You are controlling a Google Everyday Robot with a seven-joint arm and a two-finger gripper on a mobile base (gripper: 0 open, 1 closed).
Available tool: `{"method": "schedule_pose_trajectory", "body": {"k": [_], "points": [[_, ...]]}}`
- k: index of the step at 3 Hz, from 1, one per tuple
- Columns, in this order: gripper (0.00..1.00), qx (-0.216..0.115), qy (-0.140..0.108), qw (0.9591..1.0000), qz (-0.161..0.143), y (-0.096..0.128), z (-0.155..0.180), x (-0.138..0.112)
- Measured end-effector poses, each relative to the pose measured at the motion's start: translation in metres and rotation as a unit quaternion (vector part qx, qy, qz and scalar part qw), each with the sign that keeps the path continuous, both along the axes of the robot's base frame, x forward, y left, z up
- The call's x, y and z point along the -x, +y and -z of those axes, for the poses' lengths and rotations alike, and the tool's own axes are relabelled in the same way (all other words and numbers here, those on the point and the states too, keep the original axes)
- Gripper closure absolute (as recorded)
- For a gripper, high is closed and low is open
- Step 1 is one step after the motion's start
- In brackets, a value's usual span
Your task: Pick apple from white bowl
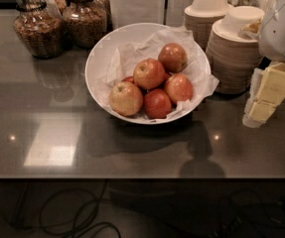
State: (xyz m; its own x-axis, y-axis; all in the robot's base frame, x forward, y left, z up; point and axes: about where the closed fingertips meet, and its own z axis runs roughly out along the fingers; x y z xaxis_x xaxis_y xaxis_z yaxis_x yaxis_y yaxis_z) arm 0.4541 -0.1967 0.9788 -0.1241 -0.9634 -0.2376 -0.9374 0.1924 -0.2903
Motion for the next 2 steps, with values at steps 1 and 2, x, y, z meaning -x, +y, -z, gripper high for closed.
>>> {"method": "schedule_pose_trajectory", "body": {"k": [1,2], "points": [[0.00,-0.017,-0.014,0.9992,-0.032,0.0153,0.0004,-0.0170],[0.00,-0.017,-0.014,0.9992,-0.033,0.0154,0.0006,-0.0172]]}}
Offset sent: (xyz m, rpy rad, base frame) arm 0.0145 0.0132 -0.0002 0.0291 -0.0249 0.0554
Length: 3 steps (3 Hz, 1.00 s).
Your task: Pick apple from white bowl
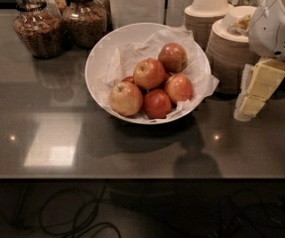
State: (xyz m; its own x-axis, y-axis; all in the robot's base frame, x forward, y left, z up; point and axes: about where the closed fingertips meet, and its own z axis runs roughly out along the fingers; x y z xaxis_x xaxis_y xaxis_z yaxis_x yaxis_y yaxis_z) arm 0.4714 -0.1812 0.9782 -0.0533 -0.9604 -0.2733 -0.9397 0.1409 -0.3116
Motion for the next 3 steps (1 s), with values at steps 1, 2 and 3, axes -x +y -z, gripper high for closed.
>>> {"method": "schedule_pose_trajectory", "body": {"k": [1,2,3], "points": [[0.00,-0.010,-0.009,0.9999,-0.001,0.002,0.003,-0.011],[0.00,-0.026,-0.017,0.9991,-0.031,0.017,0.011,-0.030],[0.00,-0.034,-0.022,0.9972,-0.063,0.034,0.012,-0.046]]}}
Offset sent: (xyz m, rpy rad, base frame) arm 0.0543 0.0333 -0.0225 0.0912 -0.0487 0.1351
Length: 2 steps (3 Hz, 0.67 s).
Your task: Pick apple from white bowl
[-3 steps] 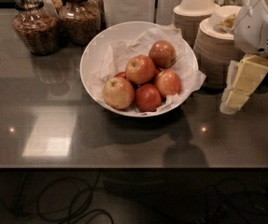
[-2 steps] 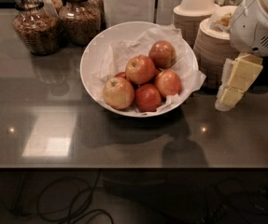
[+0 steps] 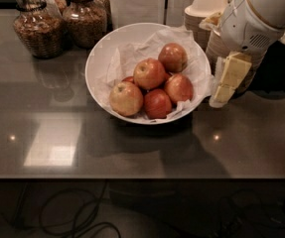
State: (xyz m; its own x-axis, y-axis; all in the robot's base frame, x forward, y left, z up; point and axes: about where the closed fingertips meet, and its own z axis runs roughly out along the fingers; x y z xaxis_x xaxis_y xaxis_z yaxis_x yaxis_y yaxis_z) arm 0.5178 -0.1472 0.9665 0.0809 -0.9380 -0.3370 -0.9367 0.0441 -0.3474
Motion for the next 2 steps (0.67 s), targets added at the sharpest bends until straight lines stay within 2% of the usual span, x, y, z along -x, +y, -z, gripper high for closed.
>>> {"method": "schedule_pose_trajectory", "body": {"k": [1,2], "points": [[0.06,-0.008,0.003,0.9997,-0.023,0.013,0.004,-0.012],[0.07,-0.022,0.002,0.9987,-0.046,0.023,0.005,-0.024]]}}
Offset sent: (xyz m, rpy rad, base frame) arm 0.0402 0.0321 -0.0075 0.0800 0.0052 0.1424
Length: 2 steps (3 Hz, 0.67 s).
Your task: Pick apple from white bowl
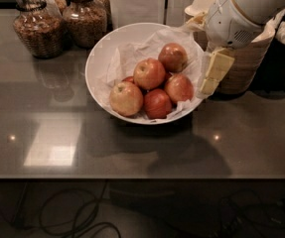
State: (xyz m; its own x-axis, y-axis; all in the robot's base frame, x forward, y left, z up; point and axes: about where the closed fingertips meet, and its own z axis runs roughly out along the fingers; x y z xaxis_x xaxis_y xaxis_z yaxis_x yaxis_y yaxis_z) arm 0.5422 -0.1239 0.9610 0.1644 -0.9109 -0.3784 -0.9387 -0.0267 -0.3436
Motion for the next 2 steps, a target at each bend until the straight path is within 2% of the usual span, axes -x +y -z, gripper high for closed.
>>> {"method": "schedule_pose_trajectory", "body": {"k": [1,2], "points": [[0.04,-0.021,-0.008,0.9991,-0.036,0.014,-0.001,-0.012],[0.05,-0.028,-0.005,0.9973,-0.068,0.027,0.004,-0.022]]}}
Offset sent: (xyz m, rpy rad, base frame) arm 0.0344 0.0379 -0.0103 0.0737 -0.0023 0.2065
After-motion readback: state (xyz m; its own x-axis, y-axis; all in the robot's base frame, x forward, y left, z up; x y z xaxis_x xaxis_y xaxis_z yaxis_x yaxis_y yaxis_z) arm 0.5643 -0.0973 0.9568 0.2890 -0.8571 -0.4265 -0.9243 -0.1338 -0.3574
